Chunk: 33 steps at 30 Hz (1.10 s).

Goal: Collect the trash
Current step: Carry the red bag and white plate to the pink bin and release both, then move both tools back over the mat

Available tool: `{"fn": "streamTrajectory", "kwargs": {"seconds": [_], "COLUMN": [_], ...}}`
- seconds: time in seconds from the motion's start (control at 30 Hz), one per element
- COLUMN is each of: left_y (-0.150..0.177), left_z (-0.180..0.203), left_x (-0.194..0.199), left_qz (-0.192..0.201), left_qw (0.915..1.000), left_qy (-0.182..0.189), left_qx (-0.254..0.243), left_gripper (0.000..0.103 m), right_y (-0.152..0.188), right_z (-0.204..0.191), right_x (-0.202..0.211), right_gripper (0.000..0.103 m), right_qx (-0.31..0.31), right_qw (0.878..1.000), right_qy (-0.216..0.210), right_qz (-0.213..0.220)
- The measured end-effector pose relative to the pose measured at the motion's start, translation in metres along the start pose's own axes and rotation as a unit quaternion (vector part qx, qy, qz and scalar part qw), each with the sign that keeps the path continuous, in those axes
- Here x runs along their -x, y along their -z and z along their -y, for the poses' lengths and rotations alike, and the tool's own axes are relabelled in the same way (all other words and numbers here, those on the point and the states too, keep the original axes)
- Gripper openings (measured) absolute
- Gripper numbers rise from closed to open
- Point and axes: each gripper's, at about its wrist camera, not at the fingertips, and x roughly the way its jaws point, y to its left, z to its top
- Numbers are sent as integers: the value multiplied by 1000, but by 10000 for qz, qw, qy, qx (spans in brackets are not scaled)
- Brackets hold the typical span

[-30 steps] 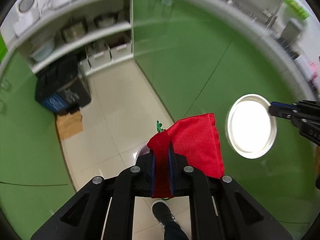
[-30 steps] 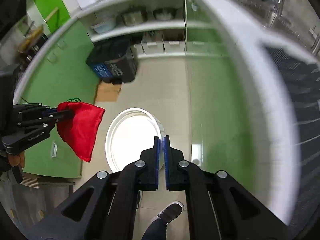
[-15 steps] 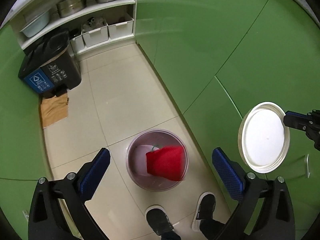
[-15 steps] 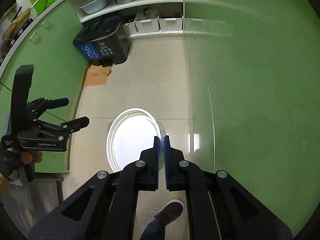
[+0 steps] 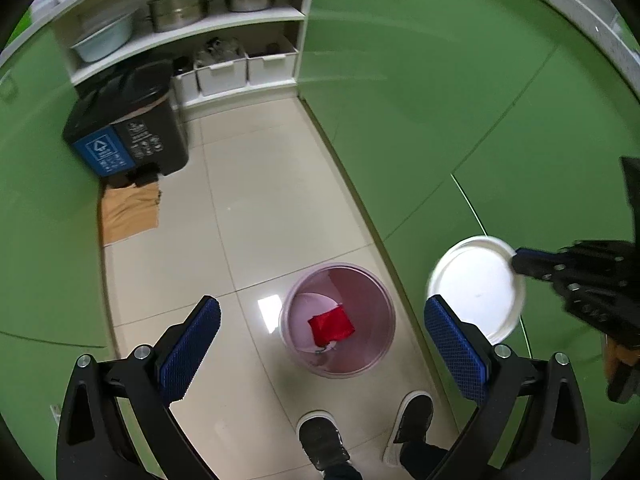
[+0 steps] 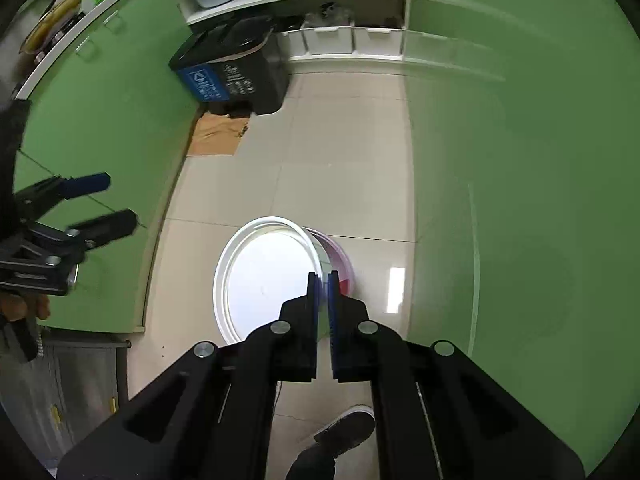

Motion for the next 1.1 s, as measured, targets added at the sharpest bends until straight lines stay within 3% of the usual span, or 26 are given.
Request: {"fn": "streamTrajectory", "kwargs": {"seconds": [0.23,0.27,0.3,0.33,0.57,0.77,0.9,1.1], "left_y": [11,13,14,15,15,9,0,-24], "left_z": [-28,-31,-34,-35,-34,-22,-5,27], "left_x": [3,3,3,3,3,15,40,105], "left_qz": [75,77,75,72,36,33,38,100], "left_qw": [9996,9995,9993,9993,9993,9997,9999,9999], "left_qy": [-135,-153,-170,-177,-176,-144,-108,-66], "left_qx": [257,282,313,335,332,209,87,-98], "left_gripper": [98,98,98,98,98,98,98,98], "right_y": [-13,-14,-15,-15,-16,-15,-16,-23], "right_z": [-23,-24,-24,-24,-23,-18,-19,-23], "right_x": [-46,-48,-50,-48,-47,-20,15,105], "right_gripper": [8,32,83,98,100,100,100,100], "right_qx": [191,188,165,155,150,0,-87,-300], "right_qw": [9995,9996,9996,9996,9999,9999,9998,9992], "right_qy": [-195,-181,-195,-232,28,142,170,207], "right_qz": [-128,-121,-86,15,-64,-17,32,173]}}
